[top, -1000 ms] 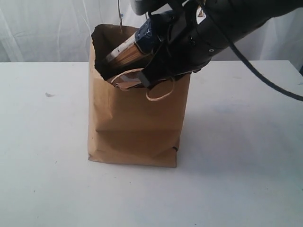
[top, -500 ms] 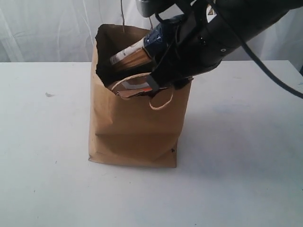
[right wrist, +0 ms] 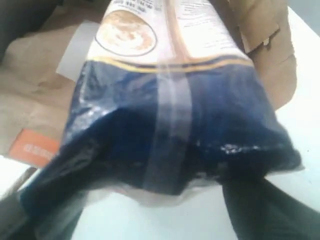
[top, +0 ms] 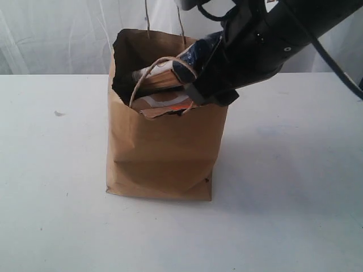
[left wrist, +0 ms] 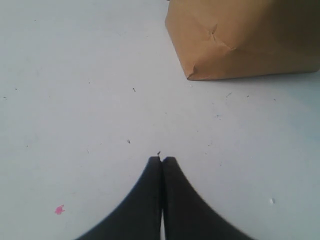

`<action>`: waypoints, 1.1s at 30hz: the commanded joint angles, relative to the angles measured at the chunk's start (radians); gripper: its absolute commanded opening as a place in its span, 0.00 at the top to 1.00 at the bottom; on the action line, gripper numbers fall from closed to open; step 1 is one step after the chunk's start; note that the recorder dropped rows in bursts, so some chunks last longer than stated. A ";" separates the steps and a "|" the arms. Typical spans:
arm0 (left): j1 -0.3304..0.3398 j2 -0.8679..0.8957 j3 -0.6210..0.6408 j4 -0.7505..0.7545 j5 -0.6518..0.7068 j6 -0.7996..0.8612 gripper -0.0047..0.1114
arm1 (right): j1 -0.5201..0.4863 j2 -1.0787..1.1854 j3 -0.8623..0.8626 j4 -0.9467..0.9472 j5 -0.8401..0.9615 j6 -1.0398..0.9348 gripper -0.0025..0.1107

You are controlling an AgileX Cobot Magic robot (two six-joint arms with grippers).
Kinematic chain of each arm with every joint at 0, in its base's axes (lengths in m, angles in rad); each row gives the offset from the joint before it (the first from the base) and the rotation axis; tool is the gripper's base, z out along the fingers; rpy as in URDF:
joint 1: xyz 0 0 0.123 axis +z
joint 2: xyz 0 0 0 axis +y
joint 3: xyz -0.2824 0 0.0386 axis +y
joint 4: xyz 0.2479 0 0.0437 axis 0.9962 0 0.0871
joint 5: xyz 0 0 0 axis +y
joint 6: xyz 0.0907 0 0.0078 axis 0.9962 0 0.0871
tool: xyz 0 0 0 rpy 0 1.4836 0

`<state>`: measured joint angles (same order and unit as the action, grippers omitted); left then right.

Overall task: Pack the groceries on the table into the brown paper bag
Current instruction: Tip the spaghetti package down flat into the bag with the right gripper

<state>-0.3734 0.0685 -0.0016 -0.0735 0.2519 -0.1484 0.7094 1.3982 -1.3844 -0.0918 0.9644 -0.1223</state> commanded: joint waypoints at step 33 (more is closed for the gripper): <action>0.005 -0.009 0.002 0.000 0.003 -0.002 0.96 | -0.001 -0.051 -0.046 0.048 0.110 -0.032 0.31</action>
<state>-0.3734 0.0685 -0.0016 -0.0735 0.2519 -0.1484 0.7094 1.3550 -1.4217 -0.0458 1.0860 -0.1412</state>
